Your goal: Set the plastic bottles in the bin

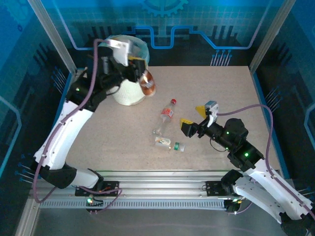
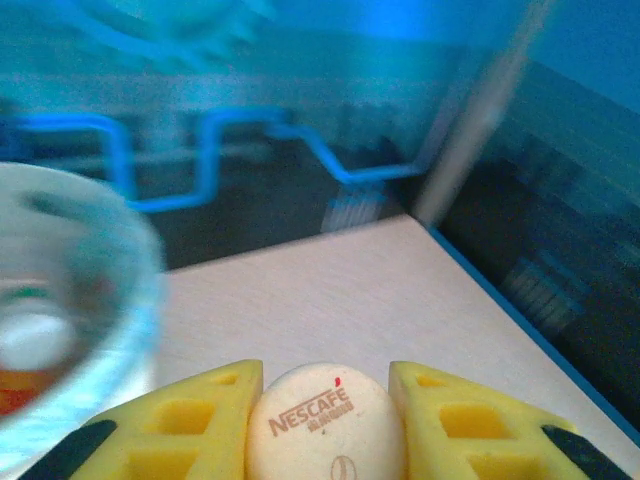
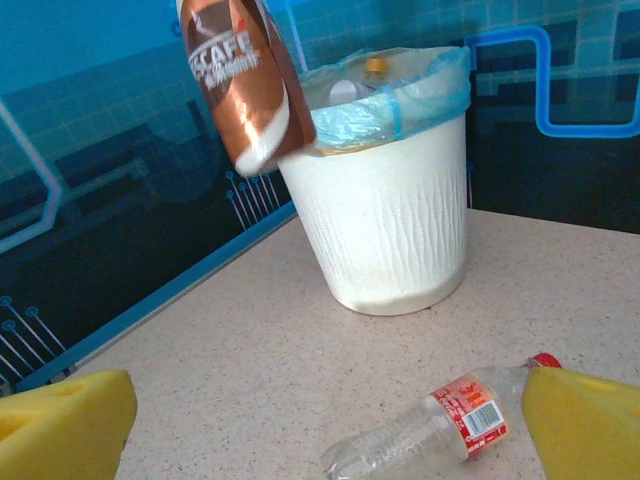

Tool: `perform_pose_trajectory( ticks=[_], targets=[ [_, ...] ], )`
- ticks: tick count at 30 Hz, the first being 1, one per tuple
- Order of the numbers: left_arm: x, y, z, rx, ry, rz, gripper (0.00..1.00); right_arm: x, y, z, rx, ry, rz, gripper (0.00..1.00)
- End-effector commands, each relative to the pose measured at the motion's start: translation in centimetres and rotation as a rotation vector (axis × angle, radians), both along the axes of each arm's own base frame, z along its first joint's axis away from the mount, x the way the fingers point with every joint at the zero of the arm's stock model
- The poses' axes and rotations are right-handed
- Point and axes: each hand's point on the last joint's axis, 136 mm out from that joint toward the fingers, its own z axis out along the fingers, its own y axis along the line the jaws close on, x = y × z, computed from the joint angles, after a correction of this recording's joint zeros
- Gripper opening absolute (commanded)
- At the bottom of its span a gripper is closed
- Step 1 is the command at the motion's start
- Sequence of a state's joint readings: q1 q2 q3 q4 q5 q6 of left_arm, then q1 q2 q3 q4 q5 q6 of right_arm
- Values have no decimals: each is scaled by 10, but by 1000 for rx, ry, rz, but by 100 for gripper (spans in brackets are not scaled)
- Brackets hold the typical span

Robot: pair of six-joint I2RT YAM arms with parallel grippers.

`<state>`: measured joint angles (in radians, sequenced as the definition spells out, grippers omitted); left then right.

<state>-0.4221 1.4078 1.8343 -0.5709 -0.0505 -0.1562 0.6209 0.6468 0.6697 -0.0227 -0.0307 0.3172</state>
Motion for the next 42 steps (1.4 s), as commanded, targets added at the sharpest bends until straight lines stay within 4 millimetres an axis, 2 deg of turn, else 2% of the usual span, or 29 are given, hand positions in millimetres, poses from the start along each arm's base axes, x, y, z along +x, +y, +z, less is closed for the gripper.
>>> perform_pose_trajectory(
  ticks=[1,4,7,12,16,21,24,26,28,29,34,42],
  targets=[
    [17,61,43,31,-133,229,0,0,0,12,26,0,-13,100],
    [45,97,45,86,-144,357,0,3,3,10,36,19,-7,100],
    [73,120,37,107,-105,426,0,4,6,9,33,33,0,100],
    [114,132,10,138,12,458,0,6,1,7,8,50,-32,100],
    [132,140,-10,95,81,462,0,7,-5,5,-8,59,-62,100],
    [147,162,-39,41,173,499,0,7,-11,5,-8,56,-90,100],
    [154,168,-60,-20,244,478,2,7,-11,4,-10,59,-89,100],
    [158,171,-70,-50,279,474,20,7,-10,3,-9,62,-86,100],
    [161,169,-77,-72,304,452,47,8,-9,2,-7,68,-82,100],
    [161,169,-79,-77,311,450,50,8,-8,3,-6,67,-80,100],
    [162,165,-80,-89,317,430,56,8,-8,1,-8,77,-79,100],
    [162,158,-96,-94,367,397,55,10,-6,-4,-6,95,-81,100]
  ],
)
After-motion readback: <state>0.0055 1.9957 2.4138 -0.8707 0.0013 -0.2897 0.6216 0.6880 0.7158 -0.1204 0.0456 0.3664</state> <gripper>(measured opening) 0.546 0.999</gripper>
